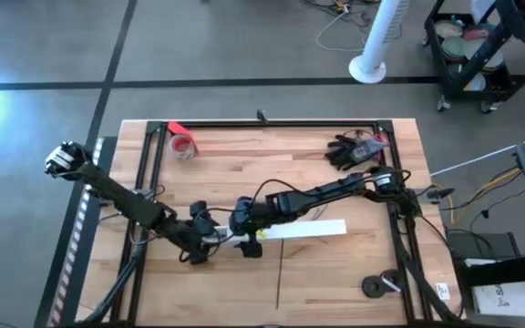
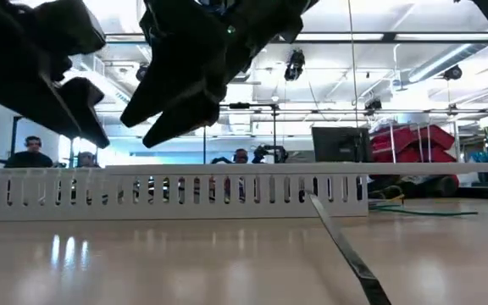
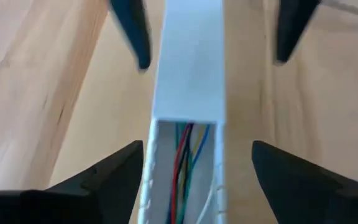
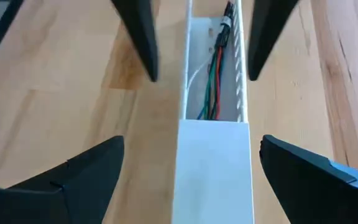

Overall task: Ziptie cables
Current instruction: Close the cable duct

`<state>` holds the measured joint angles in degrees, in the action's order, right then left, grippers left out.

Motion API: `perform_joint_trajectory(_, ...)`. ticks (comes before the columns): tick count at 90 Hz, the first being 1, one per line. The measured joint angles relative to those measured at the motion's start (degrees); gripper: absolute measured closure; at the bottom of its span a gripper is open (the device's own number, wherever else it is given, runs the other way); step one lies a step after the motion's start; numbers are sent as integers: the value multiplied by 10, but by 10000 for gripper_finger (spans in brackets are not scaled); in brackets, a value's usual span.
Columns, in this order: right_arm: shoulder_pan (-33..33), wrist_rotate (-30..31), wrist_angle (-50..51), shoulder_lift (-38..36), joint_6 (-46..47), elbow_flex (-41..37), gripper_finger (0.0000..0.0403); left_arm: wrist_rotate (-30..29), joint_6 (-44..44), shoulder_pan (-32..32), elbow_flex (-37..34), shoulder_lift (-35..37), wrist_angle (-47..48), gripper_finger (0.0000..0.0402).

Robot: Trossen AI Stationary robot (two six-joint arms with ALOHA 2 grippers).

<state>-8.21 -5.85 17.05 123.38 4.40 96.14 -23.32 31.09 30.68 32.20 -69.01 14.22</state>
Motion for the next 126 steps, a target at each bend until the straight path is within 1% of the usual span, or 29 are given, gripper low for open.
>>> perform_joint_trajectory(9,-2,0,-1,1,3,0,48,-13,1,1,-15,-16,-26,104)
perform_joint_trajectory(24,-3,-1,0,2,5,0,48,-29,4,-1,-18,-55,-27,77)
perform_joint_trajectory(33,-3,0,0,2,5,-1,48,4,11,0,-18,-76,-28,65)
perform_joint_trajectory(43,-3,0,-1,2,2,-1,48,8,25,0,-18,-92,-20,62)
perform_joint_trajectory(56,-3,5,-2,2,1,-1,48,27,49,0,-19,-110,-4,79)
perform_joint_trajectory(73,-3,14,7,3,0,-1,48,54,102,4,-19,-143,-39,122)
perform_joint_trajectory(88,-3,14,13,3,-1,-2,48,47,141,21,-20,-167,-86,158)
perform_joint_trajectory(99,-3,14,17,4,-6,-2,48,38,149,25,-19,-167,-92,163)
perform_joint_trajectory(110,-3,14,24,4,-5,-2,48,28,150,26,-19,-167,-95,140)
perform_joint_trajectory(126,-3,14,24,4,-6,-2,48,27,150,26,-19,-167,-102,69)
